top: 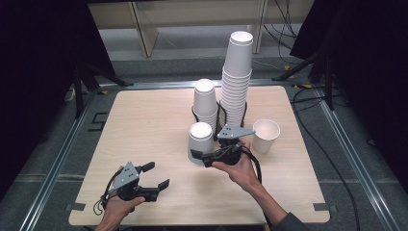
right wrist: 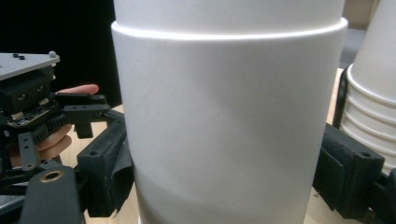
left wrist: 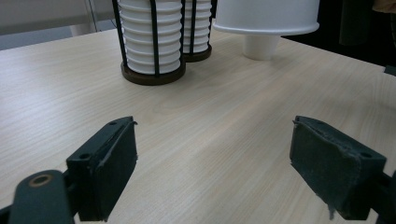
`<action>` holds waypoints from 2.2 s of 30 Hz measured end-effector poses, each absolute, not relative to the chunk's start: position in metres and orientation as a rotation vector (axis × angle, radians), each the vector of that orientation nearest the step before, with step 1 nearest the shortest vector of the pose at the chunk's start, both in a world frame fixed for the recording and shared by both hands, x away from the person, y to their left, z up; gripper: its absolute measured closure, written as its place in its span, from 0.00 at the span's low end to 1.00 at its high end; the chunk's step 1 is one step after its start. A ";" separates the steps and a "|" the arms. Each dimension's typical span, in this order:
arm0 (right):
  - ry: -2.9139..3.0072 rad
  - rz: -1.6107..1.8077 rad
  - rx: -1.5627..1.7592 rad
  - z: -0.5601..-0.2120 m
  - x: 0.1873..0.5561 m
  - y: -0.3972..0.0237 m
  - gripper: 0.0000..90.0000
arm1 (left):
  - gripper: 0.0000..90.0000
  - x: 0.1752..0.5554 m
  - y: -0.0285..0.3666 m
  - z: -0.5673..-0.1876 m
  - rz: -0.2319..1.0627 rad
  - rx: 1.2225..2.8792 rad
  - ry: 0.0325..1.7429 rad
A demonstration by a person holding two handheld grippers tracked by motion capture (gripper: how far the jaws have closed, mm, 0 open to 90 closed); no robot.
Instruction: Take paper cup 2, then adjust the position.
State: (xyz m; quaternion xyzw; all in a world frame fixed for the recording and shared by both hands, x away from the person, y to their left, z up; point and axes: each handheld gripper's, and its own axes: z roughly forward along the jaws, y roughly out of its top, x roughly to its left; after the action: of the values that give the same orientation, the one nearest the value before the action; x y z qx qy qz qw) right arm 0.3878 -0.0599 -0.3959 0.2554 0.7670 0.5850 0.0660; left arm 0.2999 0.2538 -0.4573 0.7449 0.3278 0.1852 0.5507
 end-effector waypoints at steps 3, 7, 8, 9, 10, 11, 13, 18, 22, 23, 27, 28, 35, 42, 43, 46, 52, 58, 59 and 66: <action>2.324 1.786 0.767 -0.398 0.387 -0.057 0.20 | 0.16 0.299 0.252 -0.457 0.434 1.767 0.773; 2.331 1.781 0.751 -0.402 0.386 -0.052 0.20 | 0.16 0.299 0.252 -0.457 0.435 1.769 0.770; 2.324 1.760 0.728 -0.402 0.387 -0.052 0.20 | 0.16 0.299 0.252 -0.457 0.434 1.767 0.773; 2.332 1.787 0.727 -0.403 0.386 -0.050 0.20 | 0.16 0.299 0.252 -0.457 0.434 1.766 0.774; 2.334 1.780 0.723 -0.403 0.386 -0.049 0.20 | 0.16 0.300 0.252 -0.457 0.435 1.765 0.773; 2.336 1.782 0.728 -0.404 0.385 -0.048 0.20 | 0.16 0.300 0.252 -0.457 0.435 1.766 0.772; 2.351 1.796 0.735 -0.405 0.384 -0.046 0.20 | 0.16 0.299 0.252 -0.457 0.436 1.771 0.769; 2.358 1.771 0.710 -0.407 0.382 -0.041 0.20 | 0.16 0.299 0.252 -0.457 0.435 1.766 0.773; 2.376 1.769 0.713 -0.407 0.380 -0.037 0.20 | 0.16 0.299 0.251 -0.457 0.434 1.767 0.767; 2.376 1.771 0.704 -0.407 0.380 -0.036 0.20 | 0.16 0.300 0.251 -0.458 0.432 1.755 0.760; 2.380 1.773 0.710 -0.408 0.378 -0.028 0.20 | 0.16 0.297 0.252 -0.457 0.420 1.740 0.725; 2.379 1.787 0.693 -0.409 0.378 -0.026 0.20 | 0.16 0.296 0.252 -0.455 0.426 1.749 0.719; 2.403 1.801 0.678 -0.411 0.375 -0.015 0.20 | 0.16 0.295 0.248 -0.454 0.423 1.744 0.675; 2.423 1.817 0.633 -0.414 0.371 -0.007 0.20 | 0.16 0.294 0.245 -0.454 0.389 1.754 0.644; 2.418 1.819 0.634 -0.414 0.370 -0.006 0.20 | 0.16 0.293 0.245 -0.454 0.386 1.753 0.640; 2.427 1.812 0.618 -0.414 0.368 -0.003 0.20 | 0.16 0.293 0.245 -0.454 0.379 1.753 0.637; 2.448 1.842 0.585 -0.417 0.363 0.008 0.20 | 0.16 0.294 0.246 -0.454 0.329 1.731 0.642; 2.467 1.835 0.543 -0.418 0.360 0.015 0.20 | 0.16 0.296 0.245 -0.454 0.314 1.722 0.653; 2.465 1.849 0.557 -0.419 0.359 0.017 0.20 | 0.15 0.295 0.244 -0.455 0.305 1.709 0.661; 2.469 1.859 0.537 -0.420 0.354 0.025 0.20 | 0.05 0.296 0.243 -0.455 0.311 1.734 0.691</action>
State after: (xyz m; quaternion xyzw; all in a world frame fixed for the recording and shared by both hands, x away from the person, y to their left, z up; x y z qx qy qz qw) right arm 0.3545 0.0252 -0.4200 0.1712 0.7871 0.5926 0.0026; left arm 0.2964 0.2435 -0.4552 0.7432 0.2961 0.1335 0.5850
